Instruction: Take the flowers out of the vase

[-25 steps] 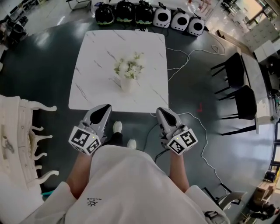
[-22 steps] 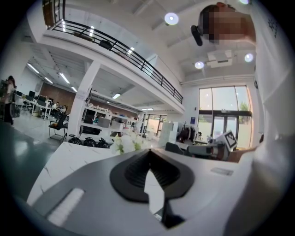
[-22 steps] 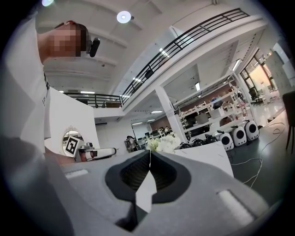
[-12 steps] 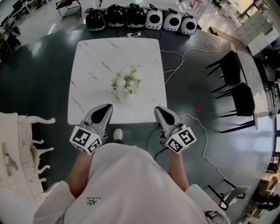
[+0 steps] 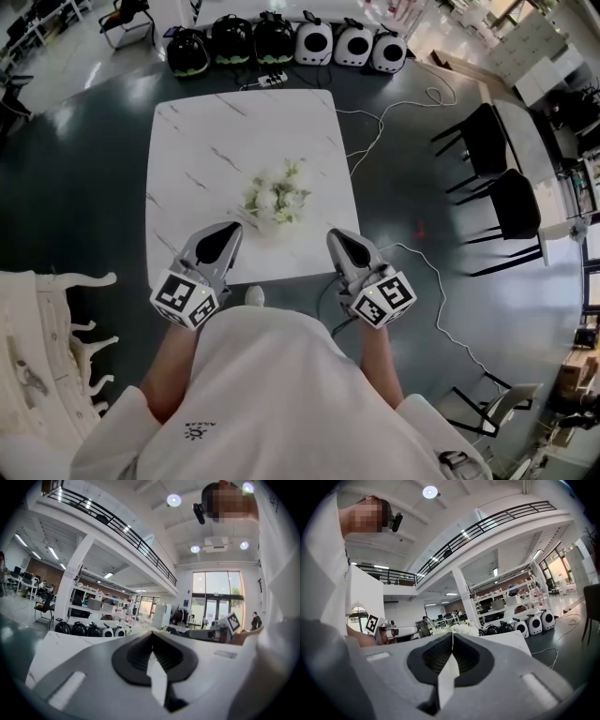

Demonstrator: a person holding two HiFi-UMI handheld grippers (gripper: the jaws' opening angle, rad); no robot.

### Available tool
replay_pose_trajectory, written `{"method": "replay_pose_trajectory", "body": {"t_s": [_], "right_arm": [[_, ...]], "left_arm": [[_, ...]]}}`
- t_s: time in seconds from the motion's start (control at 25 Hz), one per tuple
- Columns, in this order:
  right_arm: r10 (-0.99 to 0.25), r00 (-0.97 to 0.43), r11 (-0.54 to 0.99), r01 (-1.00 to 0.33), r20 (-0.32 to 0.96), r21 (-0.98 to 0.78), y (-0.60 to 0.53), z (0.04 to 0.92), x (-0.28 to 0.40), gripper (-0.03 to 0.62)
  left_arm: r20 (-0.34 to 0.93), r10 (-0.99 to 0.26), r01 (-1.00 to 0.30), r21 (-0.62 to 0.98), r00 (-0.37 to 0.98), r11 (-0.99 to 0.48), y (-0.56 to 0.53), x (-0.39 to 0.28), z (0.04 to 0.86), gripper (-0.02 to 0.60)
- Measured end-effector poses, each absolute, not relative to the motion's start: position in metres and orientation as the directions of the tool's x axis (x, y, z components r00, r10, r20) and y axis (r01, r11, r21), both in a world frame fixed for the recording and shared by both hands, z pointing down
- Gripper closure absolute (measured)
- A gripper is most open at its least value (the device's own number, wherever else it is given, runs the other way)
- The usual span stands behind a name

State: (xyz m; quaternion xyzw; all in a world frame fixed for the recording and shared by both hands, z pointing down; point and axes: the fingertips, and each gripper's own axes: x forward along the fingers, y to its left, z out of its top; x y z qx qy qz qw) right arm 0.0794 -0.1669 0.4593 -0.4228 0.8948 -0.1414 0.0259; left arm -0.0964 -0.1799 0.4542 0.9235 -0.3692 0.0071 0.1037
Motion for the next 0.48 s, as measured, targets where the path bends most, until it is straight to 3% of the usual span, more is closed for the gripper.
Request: {"method": "replay_pose_trajectory", "body": {"t_s": [0.48], "right_arm": [[-0.798, -0.598, 0.565, -0.783, 0.067, -0.259, -0.189, 0.457, 0.064, 0.591]], "left_arm": [[0.076, -0.640, -0.641, 0.191, 0.765, -0.743, -0.203, -0.113, 0.458, 0.592]]}}
